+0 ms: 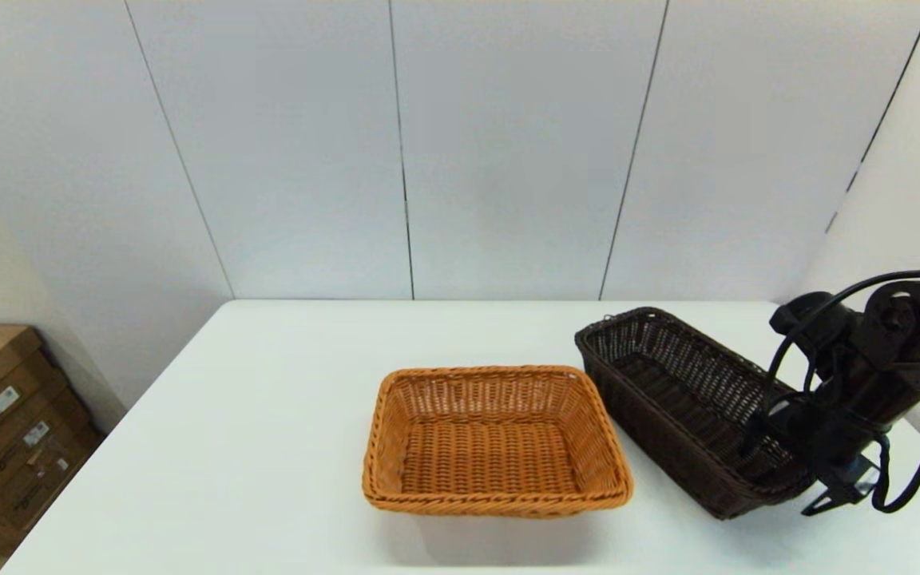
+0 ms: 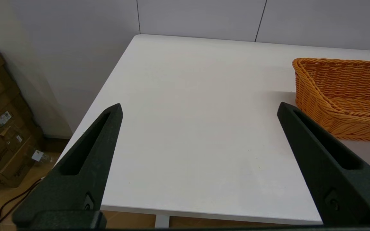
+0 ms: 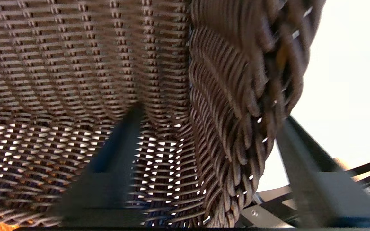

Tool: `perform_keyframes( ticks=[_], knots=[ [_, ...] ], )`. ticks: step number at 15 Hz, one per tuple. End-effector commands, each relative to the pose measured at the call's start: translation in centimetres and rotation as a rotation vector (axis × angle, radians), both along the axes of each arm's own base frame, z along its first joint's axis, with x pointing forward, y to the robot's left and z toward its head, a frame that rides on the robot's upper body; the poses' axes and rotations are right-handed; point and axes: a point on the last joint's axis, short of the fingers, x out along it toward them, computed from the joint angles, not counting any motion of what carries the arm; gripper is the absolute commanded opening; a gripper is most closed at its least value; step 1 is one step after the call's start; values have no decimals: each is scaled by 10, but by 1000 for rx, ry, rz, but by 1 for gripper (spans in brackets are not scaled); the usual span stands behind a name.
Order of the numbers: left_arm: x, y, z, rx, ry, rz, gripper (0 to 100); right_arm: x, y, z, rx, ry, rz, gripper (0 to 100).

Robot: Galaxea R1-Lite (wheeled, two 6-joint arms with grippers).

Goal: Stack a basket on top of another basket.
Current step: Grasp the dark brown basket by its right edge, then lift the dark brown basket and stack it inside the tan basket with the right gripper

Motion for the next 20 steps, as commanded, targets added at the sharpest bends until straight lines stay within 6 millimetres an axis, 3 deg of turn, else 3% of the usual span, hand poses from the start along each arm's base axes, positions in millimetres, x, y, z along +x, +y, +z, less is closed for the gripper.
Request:
perform_keyframes(
  ticks=[1, 8, 20],
  knots=[
    [0, 0, 0, -1, 0, 1, 100, 1, -5, -3, 7, 12, -18, 0],
    [0, 0, 0, -1, 0, 1, 100, 1, -10, 0, 31, -13, -31, 0],
    [0, 0, 0, -2, 0, 1, 100, -13, -30, 42, 134, -202, -83, 0]
  ],
)
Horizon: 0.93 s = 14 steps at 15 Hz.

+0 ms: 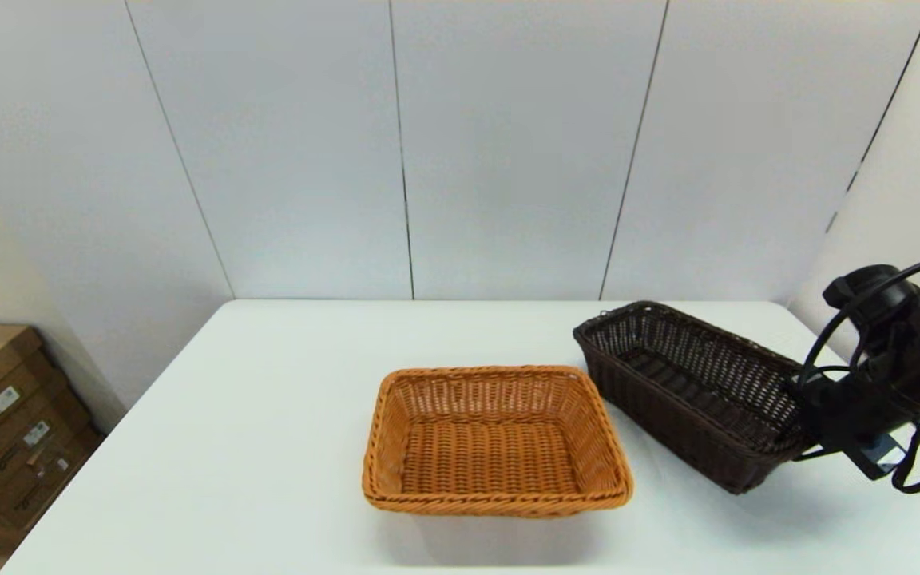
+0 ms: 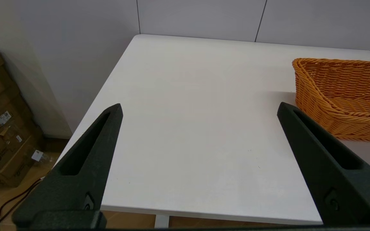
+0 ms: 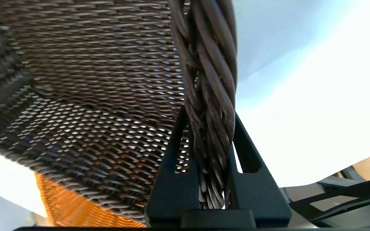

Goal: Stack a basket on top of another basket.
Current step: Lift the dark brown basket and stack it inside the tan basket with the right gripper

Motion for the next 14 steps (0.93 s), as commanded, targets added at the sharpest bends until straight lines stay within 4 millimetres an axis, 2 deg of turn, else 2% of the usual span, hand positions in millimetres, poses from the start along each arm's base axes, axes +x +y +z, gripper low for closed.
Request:
perform_keyframes(
  ticks=[1, 8, 12, 14],
  knots=[
    [0, 0, 0, -1, 0, 1, 100, -8, -7, 15, 53, -53, -17, 0],
    [0, 0, 0, -1, 0, 1, 100, -17, -14, 31, 76, -121, -33, 0],
    [0, 0, 0, -1, 0, 1, 100, -31, -28, 55, 143, -243, 1, 0],
    [0, 0, 0, -1, 0, 1, 100, -39, -26, 68, 163, -296, 42, 0]
  ],
)
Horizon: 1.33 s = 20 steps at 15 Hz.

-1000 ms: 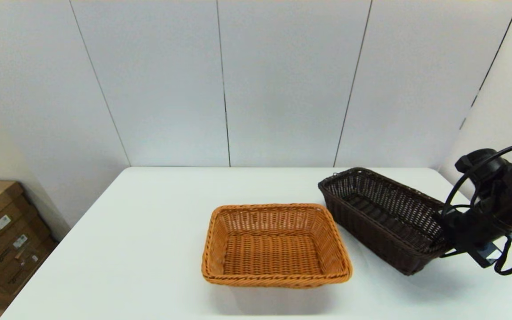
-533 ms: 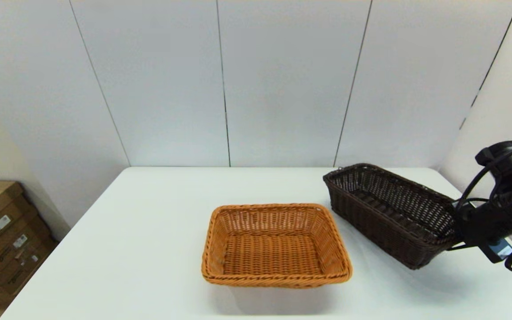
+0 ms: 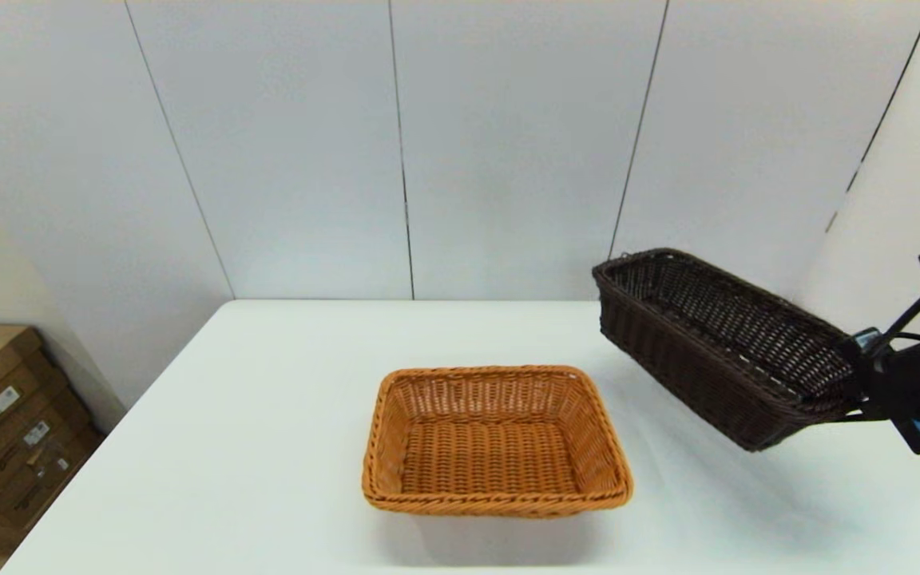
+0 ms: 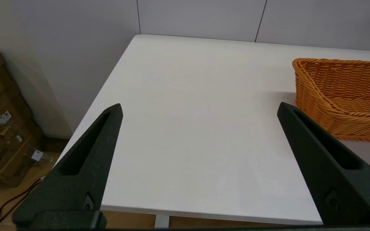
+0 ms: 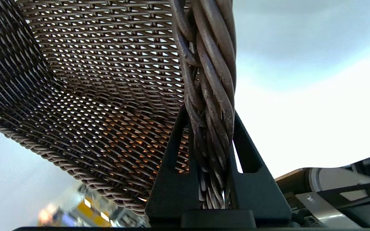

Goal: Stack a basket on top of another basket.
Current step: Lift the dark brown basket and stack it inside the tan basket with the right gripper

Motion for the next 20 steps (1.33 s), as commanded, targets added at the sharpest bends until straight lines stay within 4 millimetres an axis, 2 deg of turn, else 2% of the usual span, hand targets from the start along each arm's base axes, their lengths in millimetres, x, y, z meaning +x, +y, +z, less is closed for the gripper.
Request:
perform_keyframes(
  ticks=[1, 4, 6, 11, 14, 20],
  knots=[
    [0, 0, 0, -1, 0, 1, 100, -19, 2, 28, 11, -118, 52, 0],
    [0, 0, 0, -1, 0, 1, 100, -38, 13, 48, -23, -195, 197, 0],
    [0, 0, 0, -1, 0, 1, 100, -53, 28, 60, -77, -239, 329, 0],
    [0, 0, 0, -1, 0, 1, 100, -78, 61, 72, -177, -303, 650, 0],
    [0, 0, 0, -1, 0, 1, 100, -69, 84, 67, -183, -282, 763, 0],
    [0, 0, 0, -1, 0, 1, 100, -33, 109, 54, -167, -228, 874, 0]
  ],
)
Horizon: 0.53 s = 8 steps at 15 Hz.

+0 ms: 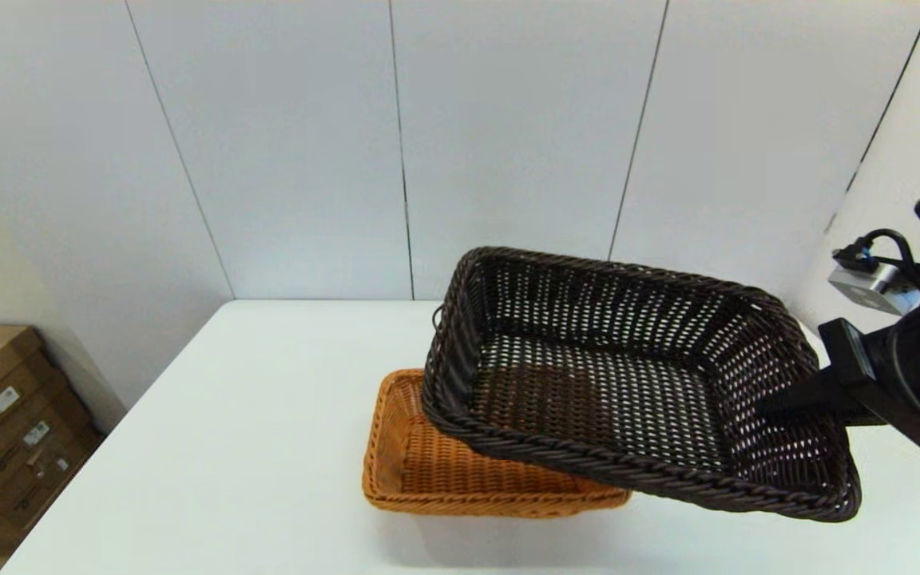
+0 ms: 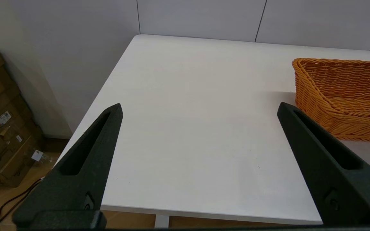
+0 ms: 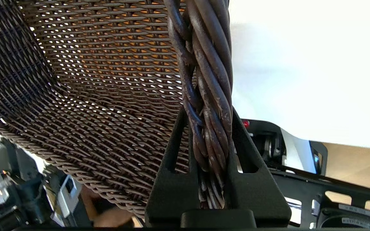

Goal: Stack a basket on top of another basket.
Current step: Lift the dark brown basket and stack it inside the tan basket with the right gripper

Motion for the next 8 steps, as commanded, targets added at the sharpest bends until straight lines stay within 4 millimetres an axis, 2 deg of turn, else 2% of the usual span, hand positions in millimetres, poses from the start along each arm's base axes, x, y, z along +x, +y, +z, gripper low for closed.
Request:
perform_keyframes(
  ticks=[1, 6, 8],
  knots=[
    [0, 0, 0, -1, -1, 1, 100, 25, 17, -11, -7, 55, 56, 0],
    [0, 0, 0, -1, -1, 1, 100, 46, 32, -12, -18, 48, 117, 0],
    [0, 0, 0, -1, -1, 1, 100, 54, 43, -15, -25, 48, 160, 0]
  ],
)
